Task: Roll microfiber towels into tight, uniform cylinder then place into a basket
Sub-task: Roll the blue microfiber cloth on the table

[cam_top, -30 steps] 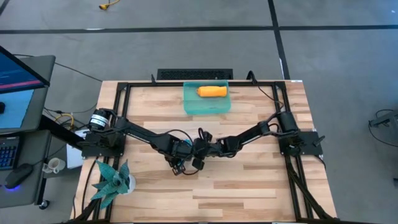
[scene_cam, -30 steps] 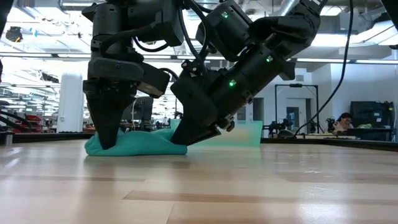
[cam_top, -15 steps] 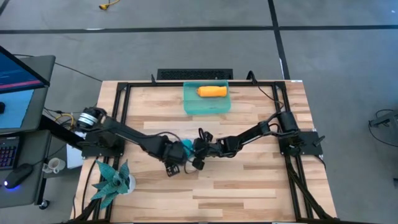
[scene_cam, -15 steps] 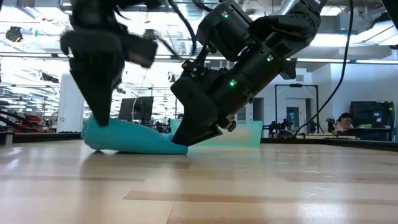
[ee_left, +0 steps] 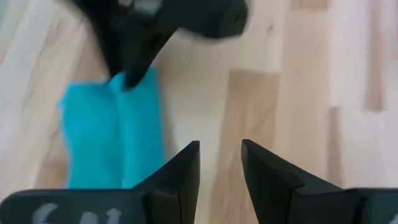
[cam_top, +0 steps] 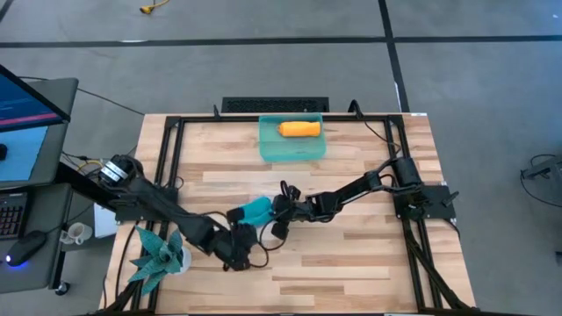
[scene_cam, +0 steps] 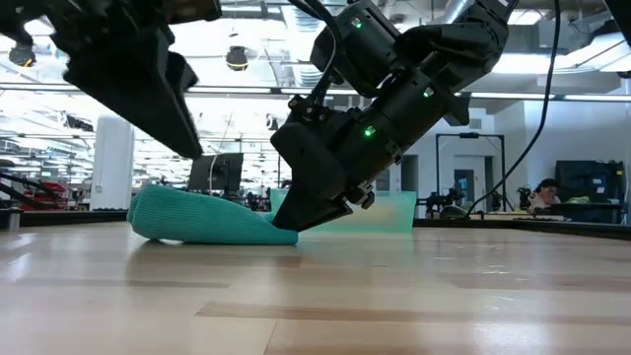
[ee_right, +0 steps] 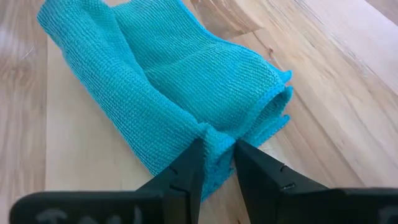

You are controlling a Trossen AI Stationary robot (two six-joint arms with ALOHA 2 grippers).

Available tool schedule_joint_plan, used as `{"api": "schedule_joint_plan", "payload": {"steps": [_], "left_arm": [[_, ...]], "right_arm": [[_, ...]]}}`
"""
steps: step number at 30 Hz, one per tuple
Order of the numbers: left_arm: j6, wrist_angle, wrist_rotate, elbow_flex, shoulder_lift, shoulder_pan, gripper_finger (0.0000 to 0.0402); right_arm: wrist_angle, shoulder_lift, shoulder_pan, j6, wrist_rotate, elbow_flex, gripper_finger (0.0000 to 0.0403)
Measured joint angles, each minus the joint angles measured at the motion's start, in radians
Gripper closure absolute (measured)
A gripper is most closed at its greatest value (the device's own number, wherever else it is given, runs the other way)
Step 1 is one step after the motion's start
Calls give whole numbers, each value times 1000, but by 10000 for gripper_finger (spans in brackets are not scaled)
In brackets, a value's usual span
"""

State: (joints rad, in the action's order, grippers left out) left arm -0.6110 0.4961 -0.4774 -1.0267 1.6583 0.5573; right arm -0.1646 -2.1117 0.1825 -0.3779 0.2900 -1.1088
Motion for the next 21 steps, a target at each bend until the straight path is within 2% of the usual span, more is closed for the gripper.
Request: {"api": "schedule_joint_plan", "payload": {"steps": [3, 7, 11, 14, 21], "left_arm": [[69, -126, -22, 59, 0, -7, 290], [73, -168, -25, 113, -1, -46, 290], [31, -164, -23, 155, -1, -81, 290], [-9, -166, 17, 173, -1, -97, 290], [-151, -131, 21, 180, -2, -80, 290]], "right_arm": [[-3, 0, 0, 0, 0, 0, 285], [-2, 0, 0, 0, 0, 0, 285], [-2, 0, 0, 0, -1, 0, 285], [-2, 0, 0, 1, -1, 0, 285], [-2, 0, 0, 1, -3, 0, 285]]}}
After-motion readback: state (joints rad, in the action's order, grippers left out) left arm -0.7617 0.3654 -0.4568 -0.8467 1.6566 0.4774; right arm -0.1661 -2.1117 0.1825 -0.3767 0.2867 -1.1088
